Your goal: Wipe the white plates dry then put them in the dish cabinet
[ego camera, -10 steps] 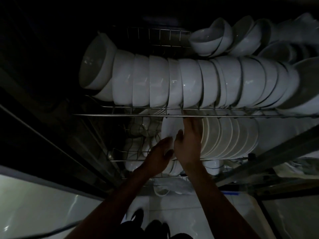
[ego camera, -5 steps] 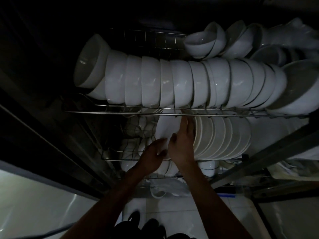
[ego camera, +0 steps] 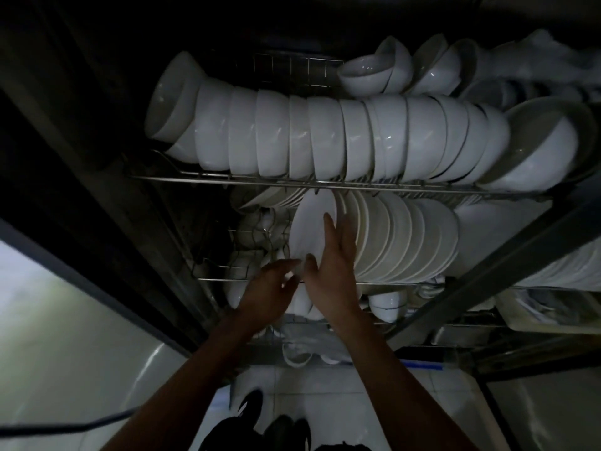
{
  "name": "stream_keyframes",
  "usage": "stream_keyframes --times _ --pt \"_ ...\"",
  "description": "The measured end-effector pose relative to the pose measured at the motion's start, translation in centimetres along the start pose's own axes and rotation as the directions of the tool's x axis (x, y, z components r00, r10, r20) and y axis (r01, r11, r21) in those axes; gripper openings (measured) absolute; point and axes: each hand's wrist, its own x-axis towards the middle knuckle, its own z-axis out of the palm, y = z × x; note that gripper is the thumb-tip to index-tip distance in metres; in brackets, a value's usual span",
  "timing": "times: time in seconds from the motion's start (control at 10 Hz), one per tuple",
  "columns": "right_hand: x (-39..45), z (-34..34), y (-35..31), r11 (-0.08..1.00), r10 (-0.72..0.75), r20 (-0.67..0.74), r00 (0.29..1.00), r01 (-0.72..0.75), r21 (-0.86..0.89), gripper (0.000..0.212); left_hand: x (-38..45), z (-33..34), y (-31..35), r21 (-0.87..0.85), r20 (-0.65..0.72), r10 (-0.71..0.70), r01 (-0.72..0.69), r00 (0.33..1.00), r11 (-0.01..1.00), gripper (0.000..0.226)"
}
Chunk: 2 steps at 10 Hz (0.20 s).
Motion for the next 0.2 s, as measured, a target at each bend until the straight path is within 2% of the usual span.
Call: stream_keyframes --times 0.1,0.2 --pt "-1.9 -0.4 0.1 0.999 -0.039 0.008 0.999 0.039 0.003 0.079 -2.2 -1.1 0.2 0.142 -0.072 0.077 -0.066 0.994 0.988 0.035" --pt "-3.9 -0.7 0.7 0.989 -0.150 -0.069 0.986 0.149 -0.023 0.068 -4.1 -1.8 -0.4 0.234 -0.124 0.141 -0.109 0.982 0.966 0.035"
